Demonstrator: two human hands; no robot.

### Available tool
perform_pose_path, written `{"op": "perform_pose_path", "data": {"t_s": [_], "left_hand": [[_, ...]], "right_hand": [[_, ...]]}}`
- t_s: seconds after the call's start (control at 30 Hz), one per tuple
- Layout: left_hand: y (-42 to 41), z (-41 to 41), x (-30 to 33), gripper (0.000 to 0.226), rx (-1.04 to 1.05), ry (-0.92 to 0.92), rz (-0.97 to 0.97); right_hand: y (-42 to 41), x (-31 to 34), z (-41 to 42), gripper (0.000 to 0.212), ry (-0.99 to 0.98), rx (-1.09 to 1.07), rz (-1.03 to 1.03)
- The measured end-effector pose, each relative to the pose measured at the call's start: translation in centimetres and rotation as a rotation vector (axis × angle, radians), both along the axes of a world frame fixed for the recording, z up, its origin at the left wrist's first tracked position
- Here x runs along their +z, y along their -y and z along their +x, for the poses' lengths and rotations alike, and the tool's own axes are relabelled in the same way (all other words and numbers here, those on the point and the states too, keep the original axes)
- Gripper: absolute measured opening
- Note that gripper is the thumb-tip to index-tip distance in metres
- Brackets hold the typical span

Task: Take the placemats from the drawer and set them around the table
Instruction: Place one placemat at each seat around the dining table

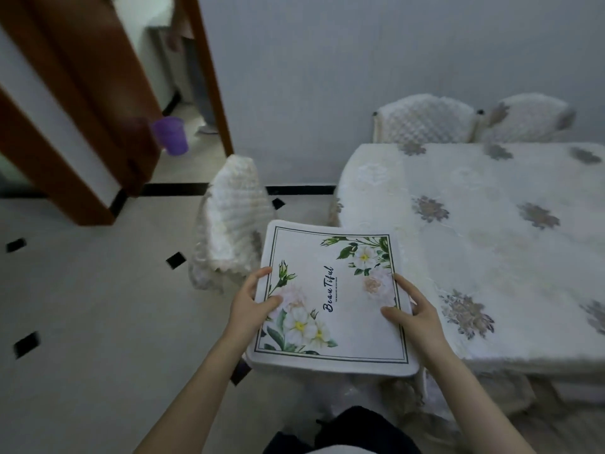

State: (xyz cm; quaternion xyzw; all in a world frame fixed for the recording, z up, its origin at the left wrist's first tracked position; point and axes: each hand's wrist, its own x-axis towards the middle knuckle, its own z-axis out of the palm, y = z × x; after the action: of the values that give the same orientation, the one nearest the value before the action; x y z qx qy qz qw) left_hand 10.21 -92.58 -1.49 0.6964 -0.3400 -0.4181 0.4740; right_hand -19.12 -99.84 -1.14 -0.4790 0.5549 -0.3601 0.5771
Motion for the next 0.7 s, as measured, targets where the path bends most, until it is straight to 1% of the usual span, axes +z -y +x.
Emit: {"op": "perform_pose_path", "data": {"t_s": [0.13,0.33,0.53,0.63,0.7], "left_hand": [[5.0,-0.5,-0.4,0.054,-0.107,-0.031,-0.003],[12.3,-2.6,-1.4,0.053,-0.23,-0.044,-0.013],[20.3,-4.8,-2.7,0.052,-0.274,-0.003,0.021],[24.5,-6.1,-3.3,0.057,-0.283,0.039,0.04],[27.3,-7.0,-4.0,0.062,-0.291,0.024,0.061]], "right_hand": [[1.4,-0.1,-1.2,0.062,-0.021,-0.117,0.015],[5.9,-0.6,-3.6,0.061,-0.027,-0.203,0.016],[14.4,-2.3,-5.8,0.061,-0.028,-0.205,0.031],[19.4,-3.1,-6.8,0.062,-0.083,-0.176,0.014],[22.7,-3.7,-7.5,0.062,-0.105,-0.16,0.009]]}}
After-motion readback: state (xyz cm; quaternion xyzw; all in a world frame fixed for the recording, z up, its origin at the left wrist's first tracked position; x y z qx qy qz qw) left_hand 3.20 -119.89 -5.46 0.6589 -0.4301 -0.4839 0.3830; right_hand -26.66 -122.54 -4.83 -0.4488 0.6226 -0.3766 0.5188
